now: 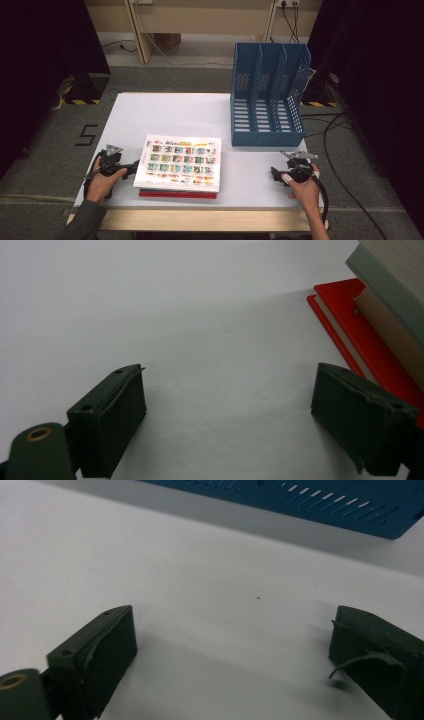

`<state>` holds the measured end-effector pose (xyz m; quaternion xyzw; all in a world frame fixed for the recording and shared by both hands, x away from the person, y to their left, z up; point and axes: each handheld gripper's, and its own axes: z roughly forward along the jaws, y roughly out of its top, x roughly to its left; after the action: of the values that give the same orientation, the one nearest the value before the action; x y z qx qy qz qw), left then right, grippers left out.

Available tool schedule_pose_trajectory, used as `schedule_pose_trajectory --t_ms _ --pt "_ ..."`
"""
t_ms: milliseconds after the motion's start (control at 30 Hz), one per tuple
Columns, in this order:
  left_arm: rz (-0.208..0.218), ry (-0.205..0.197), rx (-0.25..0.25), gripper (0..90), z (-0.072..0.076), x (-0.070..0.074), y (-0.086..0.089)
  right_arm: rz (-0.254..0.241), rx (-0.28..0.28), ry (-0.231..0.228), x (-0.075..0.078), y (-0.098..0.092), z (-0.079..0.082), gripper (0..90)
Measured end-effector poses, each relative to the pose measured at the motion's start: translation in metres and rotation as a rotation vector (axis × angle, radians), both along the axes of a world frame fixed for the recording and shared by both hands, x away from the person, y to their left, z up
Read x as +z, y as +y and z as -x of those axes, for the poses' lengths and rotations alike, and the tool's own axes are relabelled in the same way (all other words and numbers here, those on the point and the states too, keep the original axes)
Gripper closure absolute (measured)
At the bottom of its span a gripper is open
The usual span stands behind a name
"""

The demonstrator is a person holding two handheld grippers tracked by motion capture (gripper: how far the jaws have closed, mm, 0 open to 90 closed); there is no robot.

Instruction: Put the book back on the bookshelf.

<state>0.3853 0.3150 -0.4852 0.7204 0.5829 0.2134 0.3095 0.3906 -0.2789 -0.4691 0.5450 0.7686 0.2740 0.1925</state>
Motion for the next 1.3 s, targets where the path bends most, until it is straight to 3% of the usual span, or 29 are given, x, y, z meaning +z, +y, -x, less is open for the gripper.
schedule_pose_trajectory --t_ms 167,267,333,367,467,567,767,933,1067,1167,1300 --pt "0.0 0.0 0.0 12.7 0.0 0.0 0.0 -0.009 -0.008 0.001 0.002 0.002 0.003 12.9" --pt "-0.001 0.001 -0.001 12.8 0.0 0.0 0.0 -0.037 0.008 -0.02 0.005 0.001 0.006 22.4" --pt "-0.001 0.001 -0.001 12.8 0.0 0.0 0.0 -0.048 0.008 -0.033 0.007 0.002 0.007 20.8" --pt "-0.002 0.0 -0.001 12.9 0.0 0.0 0.0 -0.073 0.027 -0.064 0.011 0.002 0.01 19.9" --pt "-0.005 -0.005 -0.007 13.8 0.0 0.001 0.0 -0.135 0.037 -0.085 0.017 0.005 0.015 19.3" --pt "0.005 0.0 -0.012 14.9 0.0 0.002 0.001 -0.142 0.061 -0.092 0.019 0.008 0.018 19.2" --pt "0.049 -0.036 -0.043 14.9 0.005 0.019 0.0 -0.17 0.133 -0.097 0.027 0.028 0.025 20.6" --pt "0.07 -0.058 -0.064 14.8 0.009 0.03 -0.002 -0.242 0.201 -0.087 0.034 0.05 0.032 21.3" --pt "0.063 -0.045 -0.077 16.0 0.01 0.032 -0.003 -0.278 0.25 -0.084 0.036 0.065 0.036 21.0" --pt "0.064 -0.059 -0.09 17.8 0.012 0.033 -0.004 -0.292 0.28 -0.078 0.037 0.075 0.038 21.0" --pt "0.09 -0.036 -0.118 28.9 0.013 0.035 -0.005 -0.327 0.306 -0.064 0.038 0.087 0.039 20.9"
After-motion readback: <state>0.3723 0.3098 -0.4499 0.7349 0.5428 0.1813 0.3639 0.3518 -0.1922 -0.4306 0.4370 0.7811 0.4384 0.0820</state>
